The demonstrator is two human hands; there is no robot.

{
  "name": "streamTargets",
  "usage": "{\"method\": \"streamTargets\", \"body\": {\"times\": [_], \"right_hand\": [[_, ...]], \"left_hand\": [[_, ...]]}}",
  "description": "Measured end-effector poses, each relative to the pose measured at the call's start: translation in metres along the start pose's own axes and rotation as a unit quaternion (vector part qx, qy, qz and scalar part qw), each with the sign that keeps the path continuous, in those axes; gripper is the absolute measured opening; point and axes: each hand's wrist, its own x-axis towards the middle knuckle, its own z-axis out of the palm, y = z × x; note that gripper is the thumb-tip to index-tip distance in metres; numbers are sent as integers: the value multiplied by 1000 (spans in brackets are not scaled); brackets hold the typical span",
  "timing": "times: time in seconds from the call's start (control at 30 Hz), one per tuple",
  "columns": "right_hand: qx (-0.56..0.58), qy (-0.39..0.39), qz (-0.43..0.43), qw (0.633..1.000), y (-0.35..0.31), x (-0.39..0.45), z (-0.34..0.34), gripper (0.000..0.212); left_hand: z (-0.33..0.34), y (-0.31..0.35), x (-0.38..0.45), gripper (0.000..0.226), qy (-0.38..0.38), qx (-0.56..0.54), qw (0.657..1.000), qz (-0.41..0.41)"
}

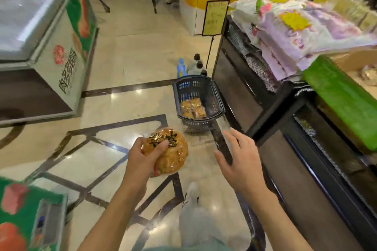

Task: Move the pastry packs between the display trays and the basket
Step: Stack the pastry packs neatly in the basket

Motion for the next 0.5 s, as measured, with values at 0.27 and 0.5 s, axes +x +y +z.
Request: {"method": "streamTargets", "body": {"times": [0.27,0.5], "right_hand": [[29,-61,31,997,37,167,72,62],[39,-69,113,990,76,275,98,60]], "left_hand": [[59,42,187,38,27,42,998,-31],[116,78,328,39,-31,94,993,-59]]}}
